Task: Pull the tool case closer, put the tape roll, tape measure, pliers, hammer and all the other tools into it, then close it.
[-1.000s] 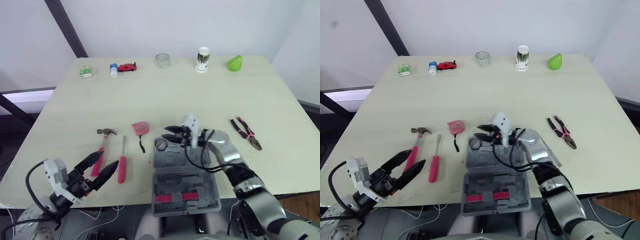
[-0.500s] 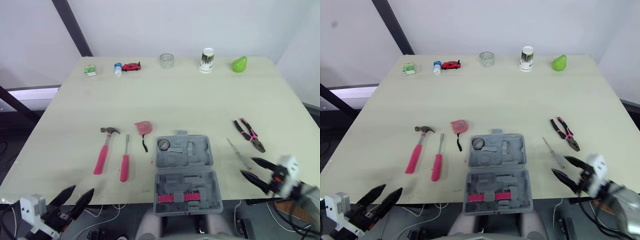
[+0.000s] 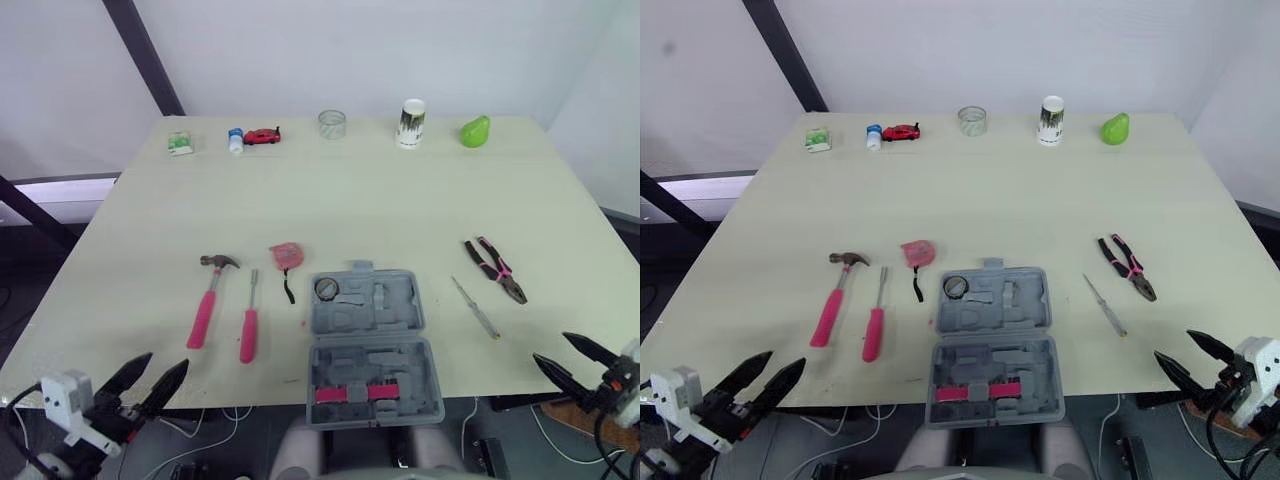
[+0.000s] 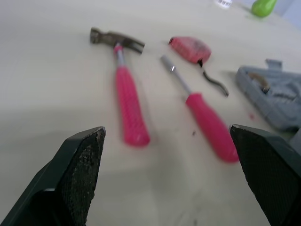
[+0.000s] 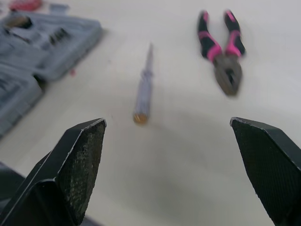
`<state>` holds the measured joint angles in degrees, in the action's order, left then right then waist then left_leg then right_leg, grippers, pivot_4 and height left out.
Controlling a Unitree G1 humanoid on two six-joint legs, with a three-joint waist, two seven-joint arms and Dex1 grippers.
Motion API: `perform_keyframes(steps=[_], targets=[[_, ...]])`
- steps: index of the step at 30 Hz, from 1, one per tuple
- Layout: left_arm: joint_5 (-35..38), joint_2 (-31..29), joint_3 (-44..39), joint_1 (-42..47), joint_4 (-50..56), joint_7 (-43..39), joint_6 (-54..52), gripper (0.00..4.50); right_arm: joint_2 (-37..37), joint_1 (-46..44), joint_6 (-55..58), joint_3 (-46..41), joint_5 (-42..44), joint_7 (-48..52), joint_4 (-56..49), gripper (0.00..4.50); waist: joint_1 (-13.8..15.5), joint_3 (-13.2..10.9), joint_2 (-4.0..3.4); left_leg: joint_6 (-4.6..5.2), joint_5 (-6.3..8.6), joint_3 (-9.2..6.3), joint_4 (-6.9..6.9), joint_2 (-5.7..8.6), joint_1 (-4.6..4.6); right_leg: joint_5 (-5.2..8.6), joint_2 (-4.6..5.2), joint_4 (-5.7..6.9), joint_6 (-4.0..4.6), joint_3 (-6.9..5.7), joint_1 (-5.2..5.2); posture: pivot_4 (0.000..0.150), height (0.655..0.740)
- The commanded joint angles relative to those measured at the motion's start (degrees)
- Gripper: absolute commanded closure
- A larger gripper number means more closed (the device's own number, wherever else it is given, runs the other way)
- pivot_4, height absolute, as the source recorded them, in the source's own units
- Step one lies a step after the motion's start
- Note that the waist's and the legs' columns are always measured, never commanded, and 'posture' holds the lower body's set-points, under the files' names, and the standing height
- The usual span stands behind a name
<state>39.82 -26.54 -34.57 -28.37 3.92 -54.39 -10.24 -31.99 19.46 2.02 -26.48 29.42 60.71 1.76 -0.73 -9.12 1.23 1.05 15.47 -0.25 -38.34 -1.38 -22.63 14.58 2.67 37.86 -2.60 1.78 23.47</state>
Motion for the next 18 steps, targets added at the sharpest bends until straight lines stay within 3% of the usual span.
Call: perform_keyframes(steps=[1, 14, 18], targets=[[1.8, -1.6, 1.0, 2.0, 5.4, 1.1, -2.4, 0.00, -0.2, -3.0, 1.5, 2.2, 2.2, -0.3, -5.3, 0.06, 0.0, 0.0, -0.01, 0.00, 0.00, 0.00, -0.01, 0.00, 0.01, 0.00, 0.00, 0.03, 0.00, 0.00, 0.00, 0.150, 0.7400], [4.6, -8.3, 6.0, 9.6, 15.6, -0.1, -9.8, 0.00, -0.6, -15.7, 10.2, 11.0, 1.5, -7.1, -14.2, 0.06, 0.0, 0.0, -0.03, -0.01, -0.01, -0.05, -0.01, 0.08, -0.01, -0.14, -0.01, 0.07, -0.20, -0.01, -0.01, 0.150, 0.7400], [2.4, -6.7, 8.1, 12.2, 19.3, 9.0, -12.7, 0.00, 0.1, -17.1, 10.9, 13.6, 2.5, -7.2, -18.0, 0.06, 0.1, 0.0, -0.03, -0.01, -0.01, -0.13, -0.01, 0.11, -0.06, -0.14, 0.00, 0.07, -0.21, -0.05, -0.01, 0.150, 0.7400]])
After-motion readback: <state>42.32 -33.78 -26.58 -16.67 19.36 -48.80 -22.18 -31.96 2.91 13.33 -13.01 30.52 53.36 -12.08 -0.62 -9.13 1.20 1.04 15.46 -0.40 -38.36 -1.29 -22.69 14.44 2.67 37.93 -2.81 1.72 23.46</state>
